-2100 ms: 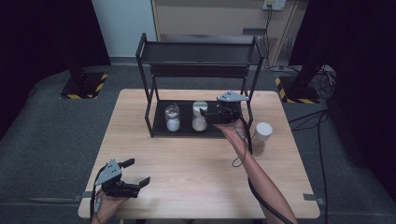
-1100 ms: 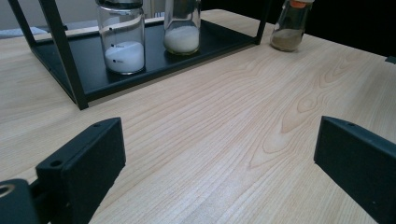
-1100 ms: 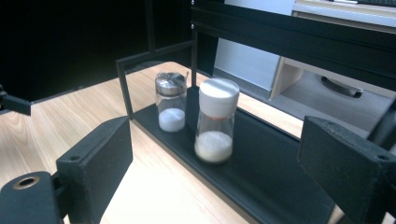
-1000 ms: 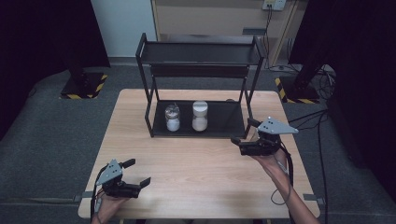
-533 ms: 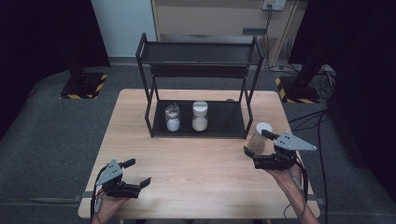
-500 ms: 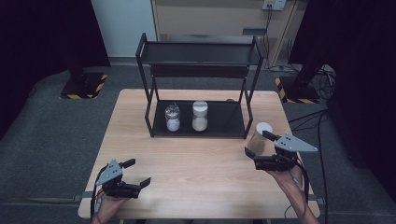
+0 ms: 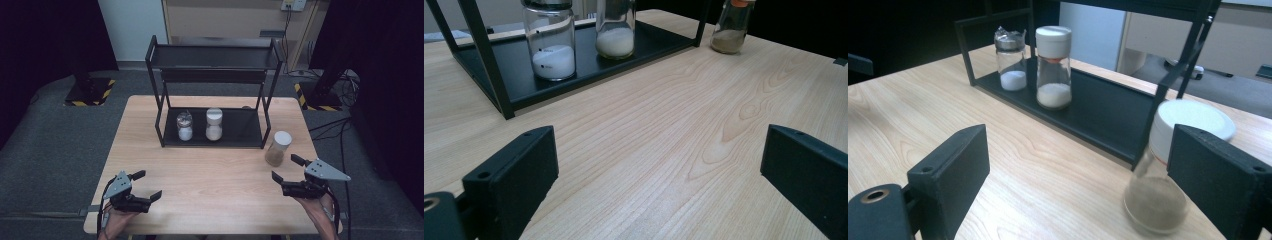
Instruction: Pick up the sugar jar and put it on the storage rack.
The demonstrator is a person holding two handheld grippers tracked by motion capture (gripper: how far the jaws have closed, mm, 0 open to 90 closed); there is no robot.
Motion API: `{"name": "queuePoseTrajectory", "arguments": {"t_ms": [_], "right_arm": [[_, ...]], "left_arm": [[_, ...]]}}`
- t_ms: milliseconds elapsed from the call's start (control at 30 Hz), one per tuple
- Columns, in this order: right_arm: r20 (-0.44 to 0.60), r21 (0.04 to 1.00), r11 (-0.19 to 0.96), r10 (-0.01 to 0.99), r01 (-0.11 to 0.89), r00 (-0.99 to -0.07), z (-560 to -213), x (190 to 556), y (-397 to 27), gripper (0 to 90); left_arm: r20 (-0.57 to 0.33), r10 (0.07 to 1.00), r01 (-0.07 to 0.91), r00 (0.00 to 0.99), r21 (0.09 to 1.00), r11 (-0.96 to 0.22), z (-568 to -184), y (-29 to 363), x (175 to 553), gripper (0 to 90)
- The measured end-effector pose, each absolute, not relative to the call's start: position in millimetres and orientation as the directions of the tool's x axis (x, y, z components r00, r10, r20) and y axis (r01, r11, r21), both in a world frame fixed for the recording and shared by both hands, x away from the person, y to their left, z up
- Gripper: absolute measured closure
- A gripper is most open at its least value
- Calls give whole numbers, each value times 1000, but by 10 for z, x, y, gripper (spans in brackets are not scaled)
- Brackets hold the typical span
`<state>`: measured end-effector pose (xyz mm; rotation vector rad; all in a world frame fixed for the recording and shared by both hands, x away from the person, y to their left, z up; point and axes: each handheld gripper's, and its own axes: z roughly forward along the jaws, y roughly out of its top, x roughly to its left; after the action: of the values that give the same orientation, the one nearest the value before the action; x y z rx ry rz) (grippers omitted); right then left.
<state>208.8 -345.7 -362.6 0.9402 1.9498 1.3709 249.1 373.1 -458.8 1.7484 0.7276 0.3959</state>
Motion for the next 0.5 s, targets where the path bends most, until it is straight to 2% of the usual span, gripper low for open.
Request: {"name": "queuePoseTrajectory", "arguments": {"t_ms": [500], "right_arm": [[-9,939,207,814,275,-581,-3897,1920,-3548,99]], "left_arm": [[-98,646,267,757,949,-169,-4588,3729,2499,8]]}}
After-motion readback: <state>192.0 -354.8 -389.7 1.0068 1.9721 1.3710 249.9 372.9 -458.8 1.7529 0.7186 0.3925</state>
